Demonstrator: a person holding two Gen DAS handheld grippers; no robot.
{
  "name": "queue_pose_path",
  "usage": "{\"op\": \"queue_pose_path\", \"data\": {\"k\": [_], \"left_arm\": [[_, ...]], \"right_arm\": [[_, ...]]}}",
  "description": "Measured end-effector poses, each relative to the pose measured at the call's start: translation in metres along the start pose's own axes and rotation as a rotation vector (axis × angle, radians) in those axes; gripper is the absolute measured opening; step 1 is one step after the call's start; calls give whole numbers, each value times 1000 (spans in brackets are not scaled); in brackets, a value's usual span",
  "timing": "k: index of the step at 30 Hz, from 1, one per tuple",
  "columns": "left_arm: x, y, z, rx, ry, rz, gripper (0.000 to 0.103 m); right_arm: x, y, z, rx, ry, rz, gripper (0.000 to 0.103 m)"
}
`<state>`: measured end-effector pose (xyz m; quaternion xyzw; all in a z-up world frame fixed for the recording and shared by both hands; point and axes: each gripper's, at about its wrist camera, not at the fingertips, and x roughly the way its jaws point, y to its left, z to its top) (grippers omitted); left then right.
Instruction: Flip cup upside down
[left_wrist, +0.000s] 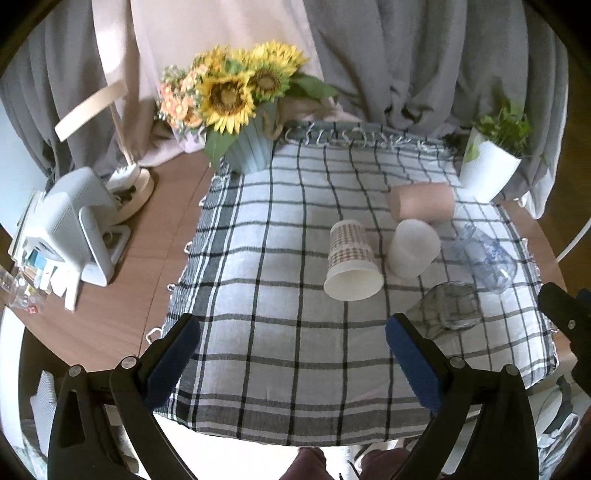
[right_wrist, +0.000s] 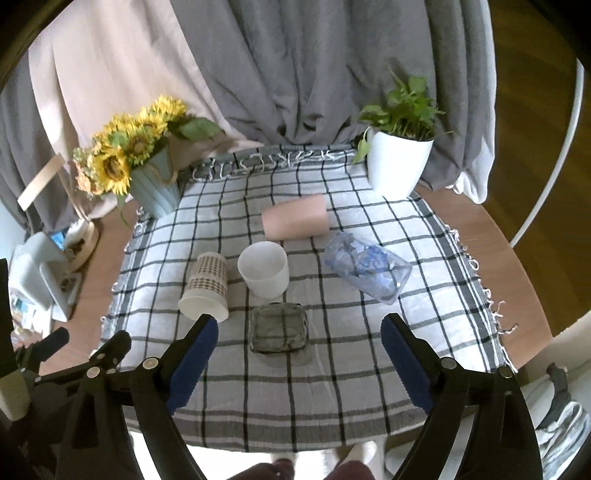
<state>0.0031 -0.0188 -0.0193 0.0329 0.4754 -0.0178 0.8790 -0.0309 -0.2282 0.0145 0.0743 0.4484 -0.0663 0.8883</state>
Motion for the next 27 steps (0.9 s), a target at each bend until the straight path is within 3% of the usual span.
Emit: {"op": "queue_pose_path", "data": {"k": [7, 27], "left_arm": [[-24, -10, -2, 18, -50, -10, 103], [-37, -21, -2, 25, -73, 4, 103]], "right_arm": [[-20, -5, -7, -4, -39, 2, 91], [-36, -14, -12, -19, -75, 0, 91]]}}
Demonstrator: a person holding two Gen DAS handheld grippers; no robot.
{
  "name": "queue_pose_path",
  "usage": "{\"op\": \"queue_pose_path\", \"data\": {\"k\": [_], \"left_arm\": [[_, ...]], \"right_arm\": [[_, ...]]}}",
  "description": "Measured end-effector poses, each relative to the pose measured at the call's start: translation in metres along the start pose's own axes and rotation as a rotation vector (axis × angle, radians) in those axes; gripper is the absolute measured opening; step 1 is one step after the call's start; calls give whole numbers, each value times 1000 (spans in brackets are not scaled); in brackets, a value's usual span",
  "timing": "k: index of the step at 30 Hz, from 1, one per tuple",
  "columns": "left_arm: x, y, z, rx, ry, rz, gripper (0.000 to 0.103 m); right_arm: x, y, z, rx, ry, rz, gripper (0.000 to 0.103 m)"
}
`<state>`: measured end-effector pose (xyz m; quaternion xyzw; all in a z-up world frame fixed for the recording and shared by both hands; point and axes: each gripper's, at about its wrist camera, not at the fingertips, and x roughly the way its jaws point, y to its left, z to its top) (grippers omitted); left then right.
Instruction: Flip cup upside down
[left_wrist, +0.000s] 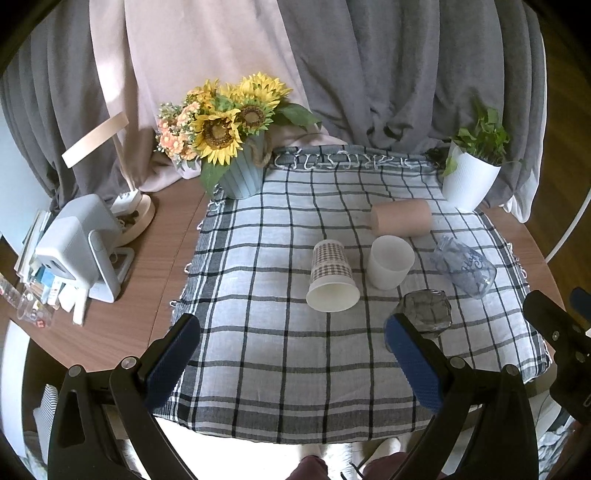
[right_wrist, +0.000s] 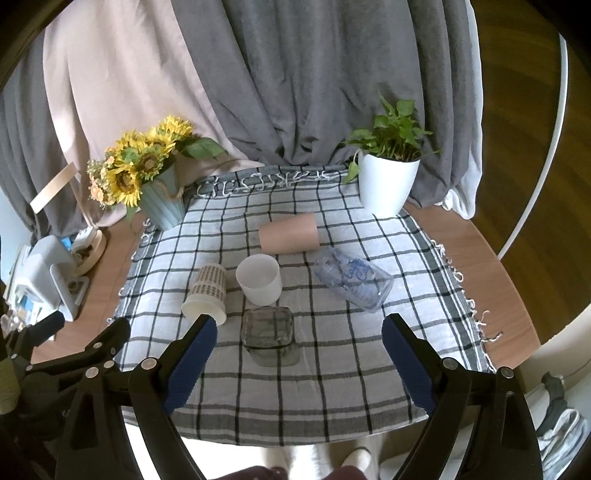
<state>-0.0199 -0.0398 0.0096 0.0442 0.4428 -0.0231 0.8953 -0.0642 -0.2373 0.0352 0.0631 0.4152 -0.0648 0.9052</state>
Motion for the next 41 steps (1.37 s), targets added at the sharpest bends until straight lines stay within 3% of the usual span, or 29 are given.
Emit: {"op": "queue_pose_path", "data": {"k": [41], "left_arm": [[7, 2, -2, 3, 23, -10, 103]], "right_arm": [[4, 3, 0, -5, 14, 1, 91]]}}
